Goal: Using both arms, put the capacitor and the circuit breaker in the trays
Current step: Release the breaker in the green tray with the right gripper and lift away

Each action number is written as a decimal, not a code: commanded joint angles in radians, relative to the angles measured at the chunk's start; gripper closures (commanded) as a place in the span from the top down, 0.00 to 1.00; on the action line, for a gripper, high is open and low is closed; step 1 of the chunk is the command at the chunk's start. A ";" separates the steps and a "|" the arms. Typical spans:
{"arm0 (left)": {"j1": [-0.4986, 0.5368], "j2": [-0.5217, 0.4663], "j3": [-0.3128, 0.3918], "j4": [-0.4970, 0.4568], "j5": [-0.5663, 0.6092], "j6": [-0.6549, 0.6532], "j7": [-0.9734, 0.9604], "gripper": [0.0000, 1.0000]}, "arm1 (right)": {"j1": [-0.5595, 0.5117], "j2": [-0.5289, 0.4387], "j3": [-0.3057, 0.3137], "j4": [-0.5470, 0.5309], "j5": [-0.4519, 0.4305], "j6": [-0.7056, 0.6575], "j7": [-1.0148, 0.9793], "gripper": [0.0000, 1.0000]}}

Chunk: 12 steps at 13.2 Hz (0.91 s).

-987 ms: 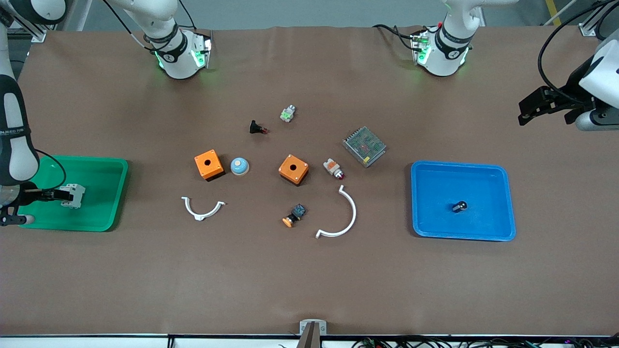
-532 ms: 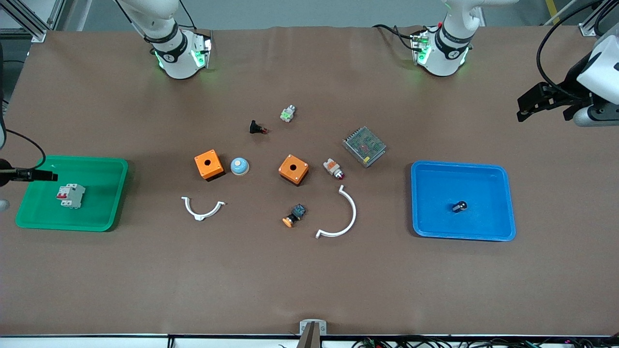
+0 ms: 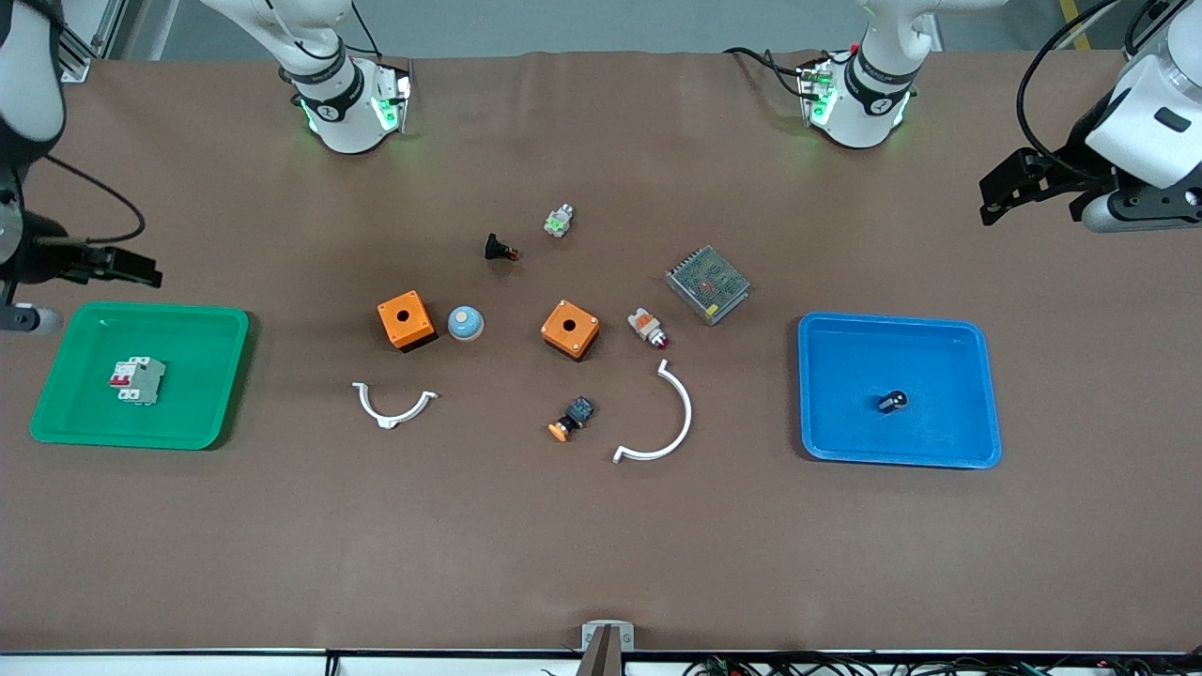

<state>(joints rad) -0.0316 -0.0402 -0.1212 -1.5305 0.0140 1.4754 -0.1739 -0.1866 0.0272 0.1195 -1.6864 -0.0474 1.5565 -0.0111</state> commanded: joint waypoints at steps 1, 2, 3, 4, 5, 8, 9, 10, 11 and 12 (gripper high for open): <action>0.010 -0.053 0.015 -0.023 -0.015 -0.003 0.039 1.00 | 0.068 -0.111 -0.011 -0.049 0.017 -0.003 0.057 0.98; 0.016 -0.053 0.021 -0.023 -0.014 -0.003 0.048 1.00 | 0.085 -0.131 -0.011 -0.045 0.024 -0.001 0.068 0.98; 0.016 -0.053 0.025 -0.022 -0.012 -0.003 0.057 1.00 | 0.085 -0.139 -0.012 -0.039 0.047 0.004 0.068 0.99; 0.022 -0.053 0.025 -0.020 -0.012 -0.003 0.062 1.00 | 0.082 -0.139 -0.015 -0.018 0.064 0.002 0.066 0.99; 0.021 -0.050 0.025 -0.019 -0.012 -0.003 0.062 1.00 | 0.082 -0.138 -0.018 0.002 0.064 0.001 0.066 0.99; 0.019 -0.035 0.018 -0.019 -0.002 0.002 0.060 1.00 | 0.079 -0.132 -0.020 0.039 0.061 0.013 0.066 0.99; 0.019 -0.033 0.018 -0.020 -0.002 0.002 0.060 1.00 | 0.075 -0.119 -0.020 0.057 0.058 0.016 0.066 0.99; 0.021 -0.033 0.018 -0.022 -0.002 0.000 0.062 1.00 | 0.066 -0.106 -0.021 0.082 0.061 0.022 0.066 0.99; 0.021 -0.033 0.020 -0.022 -0.002 -0.001 0.062 1.00 | 0.053 -0.089 -0.021 0.103 0.063 0.027 0.066 1.00; 0.021 -0.035 0.020 -0.020 -0.002 -0.001 0.062 1.00 | 0.044 -0.067 -0.021 0.129 0.063 0.030 0.063 1.00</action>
<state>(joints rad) -0.0168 -0.0671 -0.0991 -1.5487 0.0140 1.4755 -0.1352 -0.1175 -0.0922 0.0957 -1.6284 -0.0025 1.5916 0.0472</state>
